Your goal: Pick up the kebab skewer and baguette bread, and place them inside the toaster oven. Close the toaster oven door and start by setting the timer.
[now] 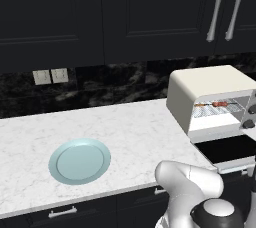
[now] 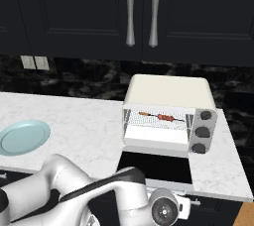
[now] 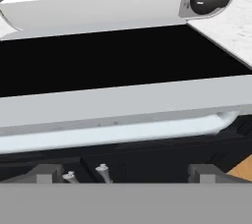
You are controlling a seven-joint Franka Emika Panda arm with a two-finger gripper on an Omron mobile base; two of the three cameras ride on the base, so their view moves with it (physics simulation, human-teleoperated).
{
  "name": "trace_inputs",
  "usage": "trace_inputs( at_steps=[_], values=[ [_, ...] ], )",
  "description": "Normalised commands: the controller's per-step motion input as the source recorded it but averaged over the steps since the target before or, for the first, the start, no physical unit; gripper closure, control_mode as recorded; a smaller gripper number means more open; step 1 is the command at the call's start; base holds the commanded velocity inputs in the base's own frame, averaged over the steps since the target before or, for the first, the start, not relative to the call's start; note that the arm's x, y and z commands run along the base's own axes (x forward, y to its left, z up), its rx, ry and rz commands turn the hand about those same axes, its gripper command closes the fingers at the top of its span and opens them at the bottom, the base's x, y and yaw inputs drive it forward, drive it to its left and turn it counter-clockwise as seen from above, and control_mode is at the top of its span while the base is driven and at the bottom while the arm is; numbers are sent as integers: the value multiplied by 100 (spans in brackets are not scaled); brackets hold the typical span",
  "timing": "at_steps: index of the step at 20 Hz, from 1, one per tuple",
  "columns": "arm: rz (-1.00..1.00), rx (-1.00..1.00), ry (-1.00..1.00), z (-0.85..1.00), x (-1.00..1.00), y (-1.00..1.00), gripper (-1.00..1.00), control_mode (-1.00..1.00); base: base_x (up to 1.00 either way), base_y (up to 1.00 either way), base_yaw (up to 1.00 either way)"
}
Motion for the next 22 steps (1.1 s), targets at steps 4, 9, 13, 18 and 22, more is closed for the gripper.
trace_inputs(
  at_steps=[4, 9, 13, 18, 22],
  values=[
    [0, 0, 1, -11, -8, 0, -100, -100, 0, 0, 0],
    [0, 0, 1, -9, -1, 0, -100, -100, 0, 0, 0],
    [0, 0, 0, -10, 0, 0, -100, -100, 0, 0, 0],
    [0, 0, 1, -9, 0, 0, -100, -100, 0, 0, 0],
    [0, 0, 0, -9, 0, 0, -100, -100, 0, 0, 0]
  ],
)
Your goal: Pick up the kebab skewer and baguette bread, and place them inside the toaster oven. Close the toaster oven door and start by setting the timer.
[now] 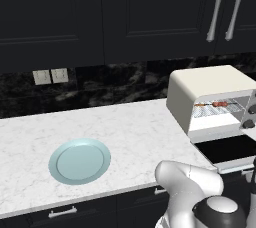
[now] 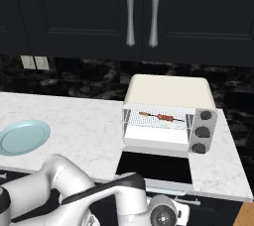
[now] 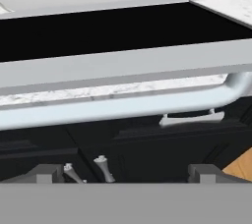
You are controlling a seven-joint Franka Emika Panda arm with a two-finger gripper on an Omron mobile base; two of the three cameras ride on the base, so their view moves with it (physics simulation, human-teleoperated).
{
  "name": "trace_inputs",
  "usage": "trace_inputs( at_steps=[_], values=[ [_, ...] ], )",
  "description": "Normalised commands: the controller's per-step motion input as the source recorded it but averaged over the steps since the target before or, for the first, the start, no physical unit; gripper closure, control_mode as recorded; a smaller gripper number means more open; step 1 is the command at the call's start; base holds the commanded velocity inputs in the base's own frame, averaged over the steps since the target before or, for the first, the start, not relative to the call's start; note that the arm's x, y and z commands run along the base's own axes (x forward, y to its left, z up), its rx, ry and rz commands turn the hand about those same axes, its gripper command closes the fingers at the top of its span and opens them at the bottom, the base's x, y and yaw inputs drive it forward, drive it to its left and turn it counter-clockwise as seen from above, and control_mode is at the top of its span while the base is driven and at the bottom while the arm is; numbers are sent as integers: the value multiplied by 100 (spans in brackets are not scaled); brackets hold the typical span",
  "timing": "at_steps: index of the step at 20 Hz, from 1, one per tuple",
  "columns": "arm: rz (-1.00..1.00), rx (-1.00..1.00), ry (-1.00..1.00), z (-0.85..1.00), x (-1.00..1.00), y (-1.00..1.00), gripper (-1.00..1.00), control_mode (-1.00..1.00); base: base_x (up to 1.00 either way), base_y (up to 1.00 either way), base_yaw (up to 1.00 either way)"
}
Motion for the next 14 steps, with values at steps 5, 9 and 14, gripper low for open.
trace_inputs(
  at_steps=[5, 9, 14],
  values=[
    [0, 0, -3, -9, 0, 0, -100, -100, 0, 0, 0],
    [0, 0, -7, -2, 14, 0, -100, -100, 0, 0, 0],
    [0, 0, -7, 0, 10, 0, -100, -100, 0, 0, 0]
  ],
)
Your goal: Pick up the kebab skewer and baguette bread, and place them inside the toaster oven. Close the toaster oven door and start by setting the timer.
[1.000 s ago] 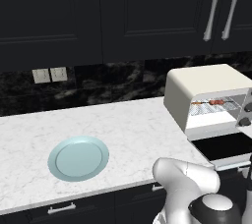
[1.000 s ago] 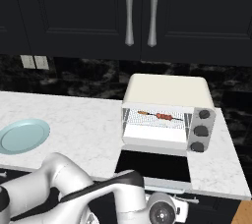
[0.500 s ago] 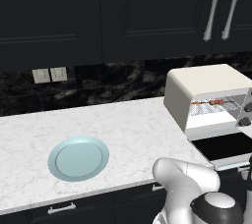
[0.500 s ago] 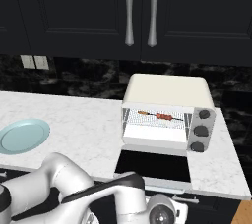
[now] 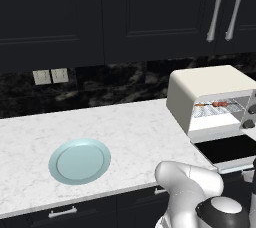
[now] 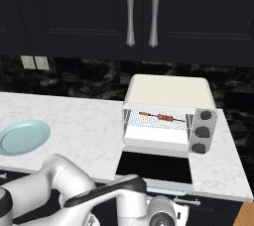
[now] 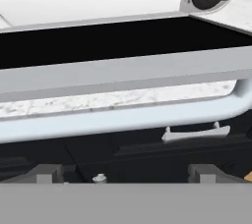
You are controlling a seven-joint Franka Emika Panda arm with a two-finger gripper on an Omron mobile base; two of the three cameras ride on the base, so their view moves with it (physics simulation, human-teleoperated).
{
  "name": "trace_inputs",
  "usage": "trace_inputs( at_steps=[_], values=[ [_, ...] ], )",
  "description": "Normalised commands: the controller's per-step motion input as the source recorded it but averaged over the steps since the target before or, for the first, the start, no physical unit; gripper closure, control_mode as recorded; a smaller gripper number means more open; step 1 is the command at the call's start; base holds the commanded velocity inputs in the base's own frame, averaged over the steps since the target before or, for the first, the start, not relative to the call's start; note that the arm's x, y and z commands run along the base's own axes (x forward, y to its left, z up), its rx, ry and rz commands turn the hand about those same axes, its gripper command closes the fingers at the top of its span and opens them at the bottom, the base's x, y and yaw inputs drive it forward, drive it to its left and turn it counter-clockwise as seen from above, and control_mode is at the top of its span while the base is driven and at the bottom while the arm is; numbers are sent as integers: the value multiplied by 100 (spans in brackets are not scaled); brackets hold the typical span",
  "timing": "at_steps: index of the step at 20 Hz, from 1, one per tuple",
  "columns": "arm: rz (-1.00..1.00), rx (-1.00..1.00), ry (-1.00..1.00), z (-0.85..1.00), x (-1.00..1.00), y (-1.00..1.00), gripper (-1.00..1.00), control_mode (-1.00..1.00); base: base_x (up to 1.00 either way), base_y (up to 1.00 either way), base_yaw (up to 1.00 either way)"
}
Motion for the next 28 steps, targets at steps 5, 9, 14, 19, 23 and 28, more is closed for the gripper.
trace_inputs(
  at_steps=[5, 9, 14, 19, 23, 28],
  values=[
    [0, 0, -5, 0, 8, 0, -100, -100, 0, 0, 0],
    [1, 0, -6, -1, 4, 0, -100, -100, 0, 0, 0],
    [3, 0, -4, -11, 0, 0, -100, -100, 0, 0, 0],
    [3, 0, -4, -10, 0, 0, -100, -100, 0, 0, 0],
    [1, 0, -3, -3, 0, 0, -100, -100, 0, 0, 0],
    [0, 0, -5, -2, 0, 0, -100, -100, 0, 0, 0]
  ],
)
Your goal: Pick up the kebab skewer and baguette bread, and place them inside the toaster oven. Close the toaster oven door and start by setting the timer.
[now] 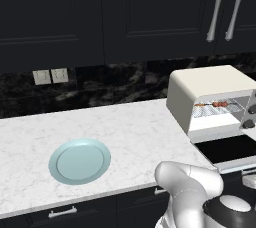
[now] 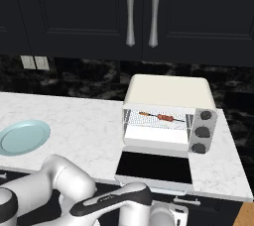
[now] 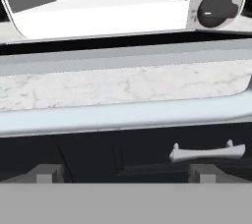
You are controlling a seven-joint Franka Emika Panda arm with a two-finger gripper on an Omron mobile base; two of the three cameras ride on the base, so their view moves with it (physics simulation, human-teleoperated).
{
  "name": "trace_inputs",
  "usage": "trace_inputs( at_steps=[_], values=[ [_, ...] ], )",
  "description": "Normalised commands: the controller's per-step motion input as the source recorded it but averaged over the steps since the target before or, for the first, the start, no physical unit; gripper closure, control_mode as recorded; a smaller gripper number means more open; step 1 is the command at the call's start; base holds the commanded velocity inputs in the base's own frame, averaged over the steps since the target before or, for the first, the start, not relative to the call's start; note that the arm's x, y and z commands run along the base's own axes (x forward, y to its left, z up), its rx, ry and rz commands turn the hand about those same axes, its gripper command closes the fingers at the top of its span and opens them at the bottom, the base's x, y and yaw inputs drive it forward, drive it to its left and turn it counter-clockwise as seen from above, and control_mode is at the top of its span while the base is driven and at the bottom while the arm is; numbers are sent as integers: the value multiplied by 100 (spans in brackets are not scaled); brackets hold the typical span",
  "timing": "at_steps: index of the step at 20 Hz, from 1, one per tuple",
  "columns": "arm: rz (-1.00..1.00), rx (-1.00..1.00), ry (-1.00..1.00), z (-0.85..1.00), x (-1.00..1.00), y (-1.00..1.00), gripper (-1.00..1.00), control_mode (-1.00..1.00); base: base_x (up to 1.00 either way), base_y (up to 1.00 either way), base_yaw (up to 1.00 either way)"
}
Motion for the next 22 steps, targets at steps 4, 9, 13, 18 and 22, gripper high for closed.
trace_inputs(
  at_steps=[4, 9, 13, 18, 22],
  values=[
    [0, 2, -9, 0, 5, 0, -100, -100, 0, 0, 0],
    [0, 2, -11, 0, 9, 0, -100, -100, 0, 0, 0],
    [0, 0, -10, 0, 6, 0, -100, -100, 0, 0, 0],
    [0, 0, -8, 1, 9, 0, -100, -100, 0, 0, 0],
    [0, 0, -5, 3, 17, 0, -100, -100, 0, 0, 0]
  ],
)
